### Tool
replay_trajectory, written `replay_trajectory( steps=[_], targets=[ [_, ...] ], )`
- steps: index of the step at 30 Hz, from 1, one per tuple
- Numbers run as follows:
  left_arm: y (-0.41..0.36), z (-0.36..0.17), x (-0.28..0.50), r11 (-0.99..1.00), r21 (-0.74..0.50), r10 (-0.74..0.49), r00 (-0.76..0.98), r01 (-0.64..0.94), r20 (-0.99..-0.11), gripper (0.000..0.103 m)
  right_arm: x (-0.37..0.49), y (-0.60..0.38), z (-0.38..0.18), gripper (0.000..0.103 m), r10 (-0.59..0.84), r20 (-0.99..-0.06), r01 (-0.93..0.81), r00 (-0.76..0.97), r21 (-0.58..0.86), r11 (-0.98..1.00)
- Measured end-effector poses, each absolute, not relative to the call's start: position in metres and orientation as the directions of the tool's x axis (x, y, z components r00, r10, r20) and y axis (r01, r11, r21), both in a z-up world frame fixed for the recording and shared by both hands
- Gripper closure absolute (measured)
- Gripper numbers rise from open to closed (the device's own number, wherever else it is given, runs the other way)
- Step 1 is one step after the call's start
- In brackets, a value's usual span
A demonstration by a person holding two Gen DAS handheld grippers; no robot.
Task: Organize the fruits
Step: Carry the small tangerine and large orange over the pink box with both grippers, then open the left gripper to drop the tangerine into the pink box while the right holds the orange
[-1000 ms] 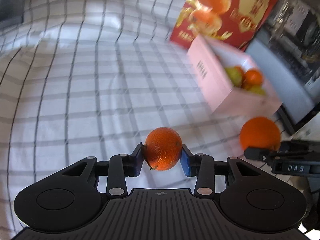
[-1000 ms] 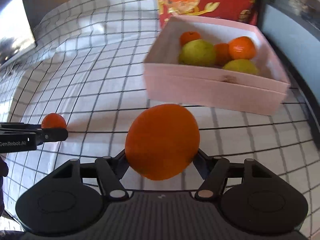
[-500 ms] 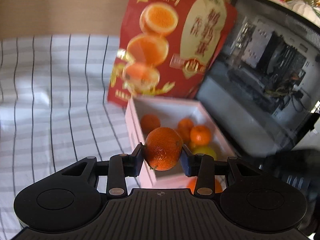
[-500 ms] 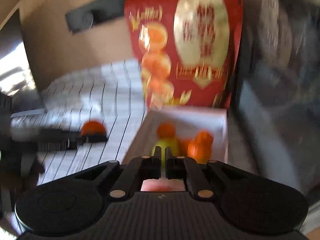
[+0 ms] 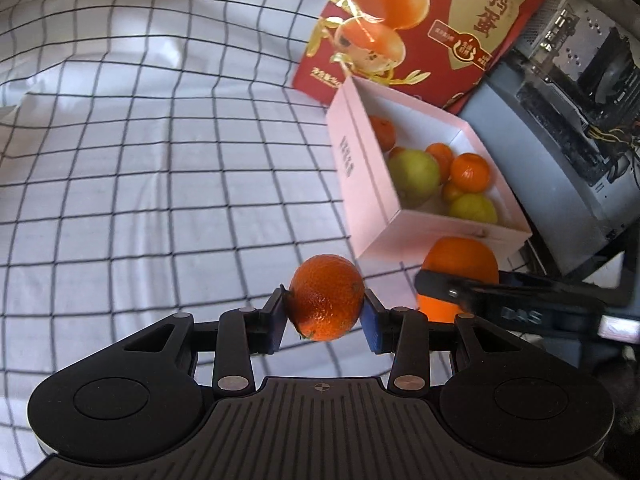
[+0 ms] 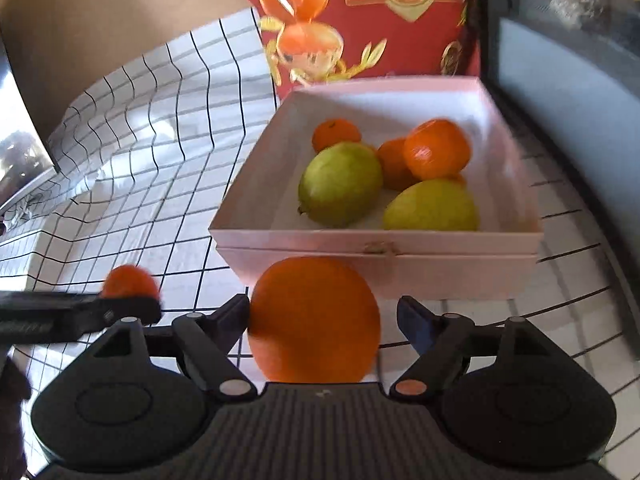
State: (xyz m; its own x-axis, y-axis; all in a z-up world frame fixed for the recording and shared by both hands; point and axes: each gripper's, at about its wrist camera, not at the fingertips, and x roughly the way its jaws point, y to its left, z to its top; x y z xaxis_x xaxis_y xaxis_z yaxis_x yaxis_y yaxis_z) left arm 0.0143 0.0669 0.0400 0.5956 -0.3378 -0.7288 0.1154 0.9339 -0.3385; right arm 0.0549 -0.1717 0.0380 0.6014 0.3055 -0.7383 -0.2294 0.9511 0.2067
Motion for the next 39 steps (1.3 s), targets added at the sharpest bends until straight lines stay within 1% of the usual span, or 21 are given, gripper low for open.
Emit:
replay_trajectory(
  steps=[3, 5, 7, 8, 10, 15, 19, 25, 28, 32, 36, 39],
  targets=[
    [0.078, 0.039, 0.004, 0.935, -0.339, -0.331, 0.595, 0.102, -0.733, 0.059, 0.059, -0.156, 0.025, 0.023, 0.306, -0.761, -0.244, 0.572, 0.199, 0.949],
    [0.085, 0.035, -0.001, 0.935, -0.345, -0.327, 0.59, 0.085, -0.738, 0.059, 0.054, -0.144, 0.02, 0.023, 0.252, -0.765, -0.247, 0.592, 0.125, 0.961],
    [0.09, 0.031, -0.005, 0.934, -0.35, -0.323, 0.585, 0.071, -0.744, 0.059, 0.053, -0.136, 0.016, 0.027, 0.198, -0.766, -0.248, 0.612, 0.051, 0.967],
    [0.092, 0.029, -0.006, 0.933, -0.353, -0.323, 0.581, 0.066, -0.747, 0.059, 0.052, -0.134, 0.014, 0.03, 0.176, -0.765, -0.244, 0.619, 0.025, 0.969],
    [0.093, 0.026, -0.009, 0.932, -0.357, -0.329, 0.574, 0.068, -0.75, 0.059, 0.054, -0.133, 0.011, 0.032, 0.148, -0.765, -0.24, 0.626, -0.008, 0.971],
    [0.088, 0.025, -0.016, 0.926, -0.361, -0.357, 0.562, 0.109, -0.746, 0.059, 0.053, -0.135, 0.014, 0.034, 0.137, -0.773, -0.222, 0.619, -0.006, 0.975],
    [0.082, 0.022, -0.018, 0.923, -0.36, -0.373, 0.545, 0.135, -0.751, 0.059, 0.043, -0.142, 0.018, 0.034, 0.193, -0.789, -0.224, 0.583, 0.073, 0.972],
    [0.073, 0.018, -0.016, 0.915, -0.371, -0.396, 0.53, 0.16, -0.75, 0.059, 0.024, -0.15, 0.028, 0.034, 0.219, -0.786, -0.235, 0.578, 0.097, 0.967],
    [0.07, 0.025, -0.01, 0.908, -0.38, -0.41, 0.549, 0.175, -0.728, 0.059, 0.021, -0.159, 0.043, 0.034, 0.225, -0.766, -0.221, 0.602, 0.112, 0.969],
    [0.063, 0.056, 0.01, 0.898, -0.378, -0.432, 0.614, 0.224, -0.661, 0.059, 0.028, -0.173, 0.081, 0.034, 0.237, -0.708, -0.216, 0.665, 0.122, 0.969],
    [0.04, 0.101, 0.038, 0.896, -0.317, -0.442, 0.675, 0.31, -0.59, 0.059, 0.055, -0.179, 0.132, 0.034, 0.199, -0.659, -0.221, 0.726, 0.05, 0.974],
    [0.012, 0.118, 0.065, 0.883, -0.304, -0.469, 0.658, 0.357, -0.589, 0.059, 0.084, -0.187, 0.162, 0.034, 0.19, -0.634, -0.223, 0.749, 0.029, 0.974]
  ],
)
